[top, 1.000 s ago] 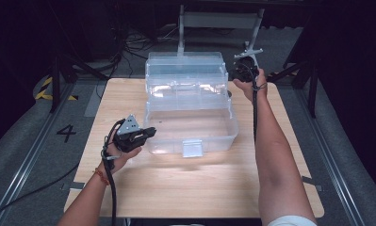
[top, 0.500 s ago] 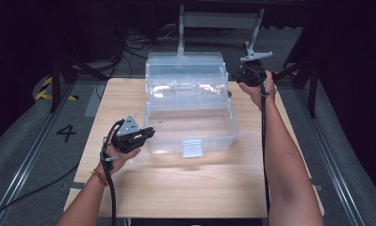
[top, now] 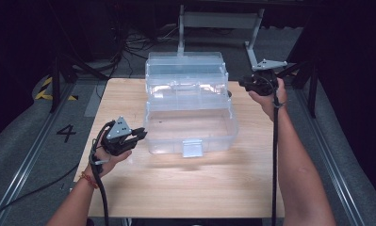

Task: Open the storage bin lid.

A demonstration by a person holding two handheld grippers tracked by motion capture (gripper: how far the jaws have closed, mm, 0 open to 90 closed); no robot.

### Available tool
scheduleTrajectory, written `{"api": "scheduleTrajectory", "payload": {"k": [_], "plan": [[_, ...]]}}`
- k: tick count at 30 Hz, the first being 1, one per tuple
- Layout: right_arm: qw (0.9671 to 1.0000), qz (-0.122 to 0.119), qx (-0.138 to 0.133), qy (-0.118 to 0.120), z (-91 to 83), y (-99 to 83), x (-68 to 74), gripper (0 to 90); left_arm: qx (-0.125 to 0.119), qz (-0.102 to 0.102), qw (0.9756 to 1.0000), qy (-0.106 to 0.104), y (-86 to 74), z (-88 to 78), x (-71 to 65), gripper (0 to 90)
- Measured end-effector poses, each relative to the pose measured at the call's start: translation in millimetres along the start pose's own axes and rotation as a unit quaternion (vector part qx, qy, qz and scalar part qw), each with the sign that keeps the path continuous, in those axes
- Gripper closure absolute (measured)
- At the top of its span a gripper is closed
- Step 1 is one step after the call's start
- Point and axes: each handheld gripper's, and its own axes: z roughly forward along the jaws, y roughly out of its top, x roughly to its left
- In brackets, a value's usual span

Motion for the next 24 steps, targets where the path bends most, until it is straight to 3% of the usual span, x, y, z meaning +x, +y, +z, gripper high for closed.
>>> {"api": "scheduleTrajectory", "payload": {"k": [9, 24], "plan": [[0.9999, -0.012, -0.003, 0.008, -15.0, -18.8, 9.1, 67.5, 0.005, 0.0, 0.9999, 0.011, -5.7, -10.7, 3.3, 76.1], [0.999, -0.039, -0.007, 0.022, -48.7, -48.6, 27.3, 60.7, 0.043, 0.015, 0.9987, 0.022, -19.9, -13.8, 4.5, 69.7]]}}
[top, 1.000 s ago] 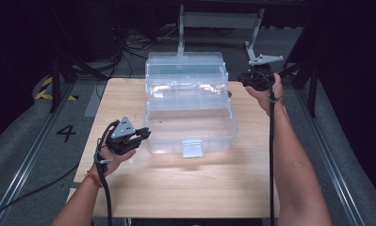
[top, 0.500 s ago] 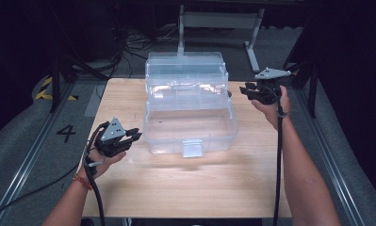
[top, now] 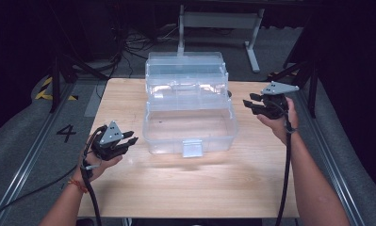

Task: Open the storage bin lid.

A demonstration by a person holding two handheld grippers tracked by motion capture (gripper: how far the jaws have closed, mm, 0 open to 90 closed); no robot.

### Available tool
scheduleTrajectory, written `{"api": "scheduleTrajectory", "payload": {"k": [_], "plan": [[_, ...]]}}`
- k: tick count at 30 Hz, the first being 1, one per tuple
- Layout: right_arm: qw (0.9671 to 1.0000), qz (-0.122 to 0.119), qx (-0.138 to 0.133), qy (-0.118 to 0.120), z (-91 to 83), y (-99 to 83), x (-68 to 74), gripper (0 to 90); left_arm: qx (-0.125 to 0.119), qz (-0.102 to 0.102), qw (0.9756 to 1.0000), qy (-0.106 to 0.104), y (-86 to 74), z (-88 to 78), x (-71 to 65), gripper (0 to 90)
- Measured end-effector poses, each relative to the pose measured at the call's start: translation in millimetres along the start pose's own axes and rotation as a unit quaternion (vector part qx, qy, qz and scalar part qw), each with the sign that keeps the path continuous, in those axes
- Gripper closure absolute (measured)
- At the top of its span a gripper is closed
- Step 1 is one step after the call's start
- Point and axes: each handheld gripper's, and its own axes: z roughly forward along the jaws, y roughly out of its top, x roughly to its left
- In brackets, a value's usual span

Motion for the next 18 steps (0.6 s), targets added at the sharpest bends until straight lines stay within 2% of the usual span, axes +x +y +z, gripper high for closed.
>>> {"api": "scheduleTrajectory", "payload": {"k": [4, 9, 11, 12, 15, 18], "plan": [[1.0, -0.003, 0.001, 0.006, -5.8, -12.2, 6.3, 55.7, 0.009, 0.001, 1.0, 0.003, -5.1, -0.1, -0.5, 67.7], [0.9998, -0.014, 0.01, 0.003, -12.2, -26.3, 12.7, 50.1, 0.025, 0.0, 0.9997, 0.004, -12.4, 0.7, -1.3, 65.8], [0.9996, -0.021, 0.017, 0.004, -16.6, -35.1, 16.7, 47.3, 0.031, 0.0, 0.9995, 0.006, -17.3, 1.1, -1.1, 63.1], [0.9995, -0.026, 0.019, 0.006, -18.5, -38.7, 18.2, 46.8, 0.033, -0.007, 0.9994, 0.005, -19.7, 1.6, -2.0, 62.0], [0.9988, -0.037, 0.03, 0.006, -23.7, -50.9, 22.2, 44.3, 0.042, -0.005, 0.9991, 0.004, -26.3, 1.2, -1.7, 58.8], [0.9986, -0.036, 0.037, 0.006, -28.1, -64.7, 25.2, 41.7, 0.055, -0.005, 0.9985, 0.001, -32.6, 1.7, -4.2, 54.5]]}}
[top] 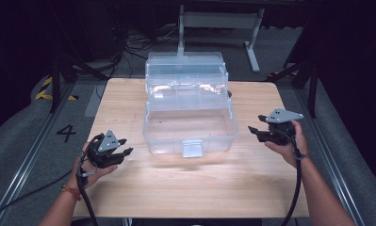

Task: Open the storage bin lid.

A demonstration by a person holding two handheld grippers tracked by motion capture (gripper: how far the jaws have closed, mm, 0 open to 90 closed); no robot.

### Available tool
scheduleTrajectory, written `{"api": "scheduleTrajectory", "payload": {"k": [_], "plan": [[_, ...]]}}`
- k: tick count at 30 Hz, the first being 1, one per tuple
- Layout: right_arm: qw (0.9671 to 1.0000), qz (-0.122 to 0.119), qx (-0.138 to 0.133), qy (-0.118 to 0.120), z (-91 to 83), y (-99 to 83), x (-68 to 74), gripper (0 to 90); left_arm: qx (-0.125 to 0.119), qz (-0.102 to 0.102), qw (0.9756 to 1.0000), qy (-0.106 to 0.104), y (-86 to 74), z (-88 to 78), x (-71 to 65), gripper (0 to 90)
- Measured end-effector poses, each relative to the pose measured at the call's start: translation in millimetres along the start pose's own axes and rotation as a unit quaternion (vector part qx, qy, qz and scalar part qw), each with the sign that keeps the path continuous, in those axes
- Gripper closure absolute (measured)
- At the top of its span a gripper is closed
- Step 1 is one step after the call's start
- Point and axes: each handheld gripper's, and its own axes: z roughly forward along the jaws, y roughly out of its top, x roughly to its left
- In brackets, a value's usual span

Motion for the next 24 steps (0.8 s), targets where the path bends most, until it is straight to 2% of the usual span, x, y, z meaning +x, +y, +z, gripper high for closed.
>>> {"api": "scheduleTrajectory", "payload": {"k": [2, 5, 6, 7, 8, 9, 11, 14, 18, 22, 24], "plan": [[1.0, 0.003, 0.005, -0.001, -1.1, -7.9, 1.7, 38.6, 0.013, 0.002, 0.9999, 0.003, -5.1, 1.4, -2.1, 52.0], [0.9998, 0.003, 0.018, -0.005, -3.2, -22.5, 4.8, 36.6, 0.02, -0.002, 0.9998, 0.006, -9.2, 2.3, -2.7, 43.6], [0.9998, 0.003, 0.018, -0.005, -3.2, -22.5, 4.8, 36.6, 0.022, -0.005, 0.9997, 0.009, -12.1, 2.8, -2.9, 41.1], [0.9998, 0.009, 0.019, -0.005, -5.5, -32.4, 6.4, 35.6, 0.024, -0.013, 0.9996, 0.012, -16.4, 4.2, -3.2, 38.2], [0.9998, 0.009, 0.019, -0.005, -5.5, -32.4, 6.4, 35.6, 0.024, -0.013, 0.9996, 0.012, -16.4, 4.2, -3.2, 36.2], [0.9997, 0.014, 0.02, -0.004, -7.2, -41.2, 7.6, 34.3, 0.03, -0.019, 0.9993, 0.01, -20.9, 5.5, -3.3, 34.4], [0.9997, 0.015, 0.021, -0.004, -8.0, -44.5, 8.4, 34.1, 0.033, -0.019, 0.9992, 0.01, -24.3, 6.7, -3.3, 33.2], [0.9993, 0.021, 0.028, -0.011, -11.4, -59.8, 11.2, 31.8, 0.034, -0.027, 0.999, 0.003, -30.6, 7.8, -3.9, 30.0], [0.9988, 0.041, 0.027, -0.01, -16.7, -79.4, 12.0, 30.4, 0.043, -0.034, 0.9985, -0.007, -38.1, 9.1, -5.4, 26.5], [0.9979, 0.058, 0.03, -0.009, -20.8, -99.4, 11.6, 30.1, 0.04, -0.052, 0.9978, -0.013, -47.0, 10.1, -6.0, 23.9], [0.9974, 0.065, 0.031, -0.01, -21.8, -104.0, 11.7, 30.2, 0.041, -0.054, 0.9976, -0.012, -49.5, 10.9, -6.4, 23.5]]}}
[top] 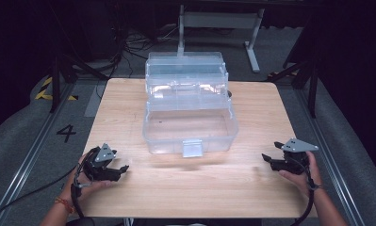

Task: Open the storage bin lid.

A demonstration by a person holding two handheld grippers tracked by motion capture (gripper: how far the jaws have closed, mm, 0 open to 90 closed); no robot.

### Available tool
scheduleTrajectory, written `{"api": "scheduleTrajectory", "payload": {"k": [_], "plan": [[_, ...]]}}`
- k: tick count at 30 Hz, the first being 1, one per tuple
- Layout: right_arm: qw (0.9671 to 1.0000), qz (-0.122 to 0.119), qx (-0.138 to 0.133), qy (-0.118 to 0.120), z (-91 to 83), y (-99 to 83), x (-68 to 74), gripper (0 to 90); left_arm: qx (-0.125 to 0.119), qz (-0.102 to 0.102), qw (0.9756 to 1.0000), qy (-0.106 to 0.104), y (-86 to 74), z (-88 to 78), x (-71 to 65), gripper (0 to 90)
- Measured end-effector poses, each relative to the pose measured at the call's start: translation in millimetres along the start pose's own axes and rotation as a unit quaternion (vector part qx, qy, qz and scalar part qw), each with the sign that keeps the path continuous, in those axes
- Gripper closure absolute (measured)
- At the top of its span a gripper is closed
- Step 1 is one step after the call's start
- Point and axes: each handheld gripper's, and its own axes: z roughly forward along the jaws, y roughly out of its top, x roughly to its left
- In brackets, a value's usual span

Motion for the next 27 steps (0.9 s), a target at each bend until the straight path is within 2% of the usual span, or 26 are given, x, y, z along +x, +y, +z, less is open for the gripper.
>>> {"api": "scheduleTrajectory", "payload": {"k": [1, 2, 4, 7, 12, 13, 15, 20, 27], "plan": [[0.9999, 0.011, 0.007, 0.0, -0.3, -8.9, -1.6, 30.2, 0.002, -0.002, 1.0, -0.002, -2.0, -0.6, 1.0, 22.7], [0.9999, 0.013, 0.009, -0.002, -0.3, -11.7, -1.7, 30.2, -0.002, -0.011, 0.9999, -0.006, -3.3, -0.1, 0.8, 22.5], [0.9998, 0.017, 0.01, -0.002, -0.4, -15.3, -1.8, 30.0, -0.005, -0.01, 0.9999, -0.007, -4.6, -0.7, 2.3, 21.9], [0.9994, 0.031, 0.016, -0.005, 0.0, -26.4, -0.6, 29.1, -0.009, -0.021, 0.9997, -0.008, -7.6, 1.3, 0.4, 20.8], [0.9981, 0.056, 0.024, 0.01, 2.2, -38.1, -1.9, 26.0, -0.018, -0.039, 0.9989, -0.02, -11.2, 2.7, 1.8, 18.6], [0.9977, 0.063, 0.025, 0.008, 1.8, -38.4, -2.7, 25.3, -0.019, -0.047, 0.9985, -0.02, -11.4, 3.4, 2.1, 17.9], [0.9971, 0.071, 0.027, 0.006, 1.7, -39.0, -4.2, 24.4, -0.017, -0.047, 0.9986, -0.021, -11.0, 3.7, 3.3, 17.6], [0.9953, 0.089, 0.033, 0.022, 3.2, -39.4, -9.0, 23.7, -0.015, -0.05, 0.9985, -0.018, -10.6, 4.1, 2.5, 17.0], [0.9954, 0.087, 0.032, 0.022, 3.4, -39.4, -8.7, 23.5, -0.014, -0.051, 0.9984, -0.017, -10.7, 4.0, 2.3, 16.8]]}}
